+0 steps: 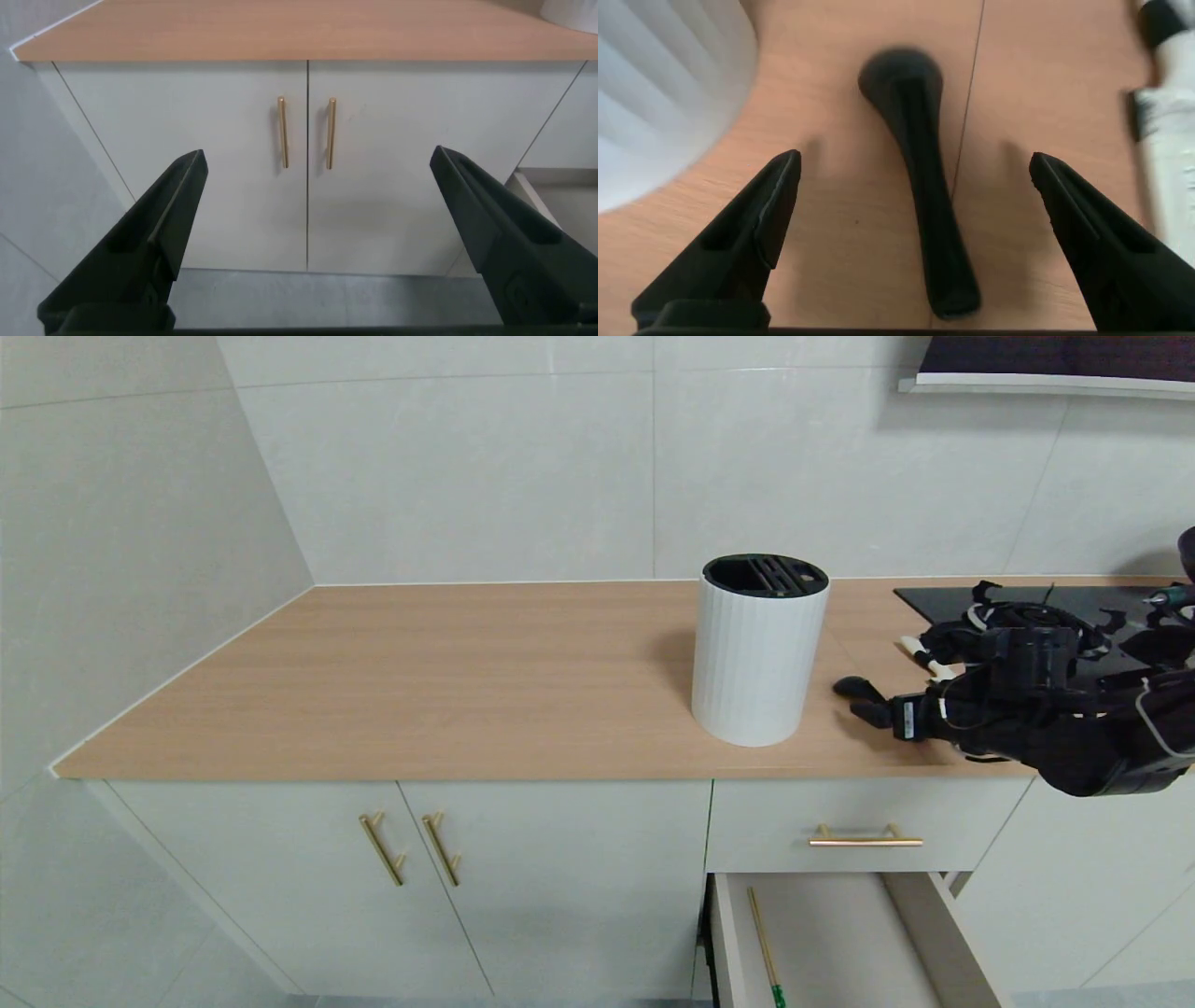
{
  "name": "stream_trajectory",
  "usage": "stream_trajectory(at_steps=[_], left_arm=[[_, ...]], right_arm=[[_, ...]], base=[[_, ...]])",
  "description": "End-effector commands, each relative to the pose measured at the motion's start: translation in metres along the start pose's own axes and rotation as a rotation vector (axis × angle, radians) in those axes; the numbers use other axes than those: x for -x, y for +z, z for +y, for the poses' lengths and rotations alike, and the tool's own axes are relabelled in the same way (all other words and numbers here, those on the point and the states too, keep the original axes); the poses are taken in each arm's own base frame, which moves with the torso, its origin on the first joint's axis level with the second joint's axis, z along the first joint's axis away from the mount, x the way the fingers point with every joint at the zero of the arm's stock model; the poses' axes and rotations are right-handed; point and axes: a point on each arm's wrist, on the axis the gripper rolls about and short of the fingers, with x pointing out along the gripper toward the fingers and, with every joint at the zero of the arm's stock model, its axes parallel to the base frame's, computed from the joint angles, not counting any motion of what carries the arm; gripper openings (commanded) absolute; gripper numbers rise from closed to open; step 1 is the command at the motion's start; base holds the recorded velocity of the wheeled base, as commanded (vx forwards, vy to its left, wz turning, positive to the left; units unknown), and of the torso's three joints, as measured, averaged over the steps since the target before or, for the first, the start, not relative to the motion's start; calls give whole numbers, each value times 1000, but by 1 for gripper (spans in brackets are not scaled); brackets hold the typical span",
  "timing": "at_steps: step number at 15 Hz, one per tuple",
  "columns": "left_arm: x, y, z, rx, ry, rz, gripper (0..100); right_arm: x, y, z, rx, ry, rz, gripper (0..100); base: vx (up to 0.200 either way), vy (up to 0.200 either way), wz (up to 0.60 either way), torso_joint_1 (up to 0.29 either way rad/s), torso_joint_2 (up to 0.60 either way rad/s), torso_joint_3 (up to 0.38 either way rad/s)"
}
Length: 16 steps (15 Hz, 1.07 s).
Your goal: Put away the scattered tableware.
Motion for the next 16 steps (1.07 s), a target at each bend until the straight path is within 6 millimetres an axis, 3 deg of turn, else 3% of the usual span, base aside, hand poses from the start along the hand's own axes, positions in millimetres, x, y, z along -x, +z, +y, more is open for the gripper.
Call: stream_trajectory(at_steps=[1,10,11,16], left_arm=[[0,0,0,0,1,1,100],[0,0,0,0,1,1,100],[0,0,0,0,1,0,100],[0,0,0,0,1,1,100]], right_arm=[[-8,-8,-7,-8,-11,19,100],[-16,-15,-9,-23,-14,37,100],[-17,-16,-8,-23,-12,40,0],[-18,-18,-7,-23,-10,48,0]], base=[[0,0,0,0,0,0],[0,0,0,0,0,0],[0,0,0,0,0,0],[0,0,0,0,0,0]])
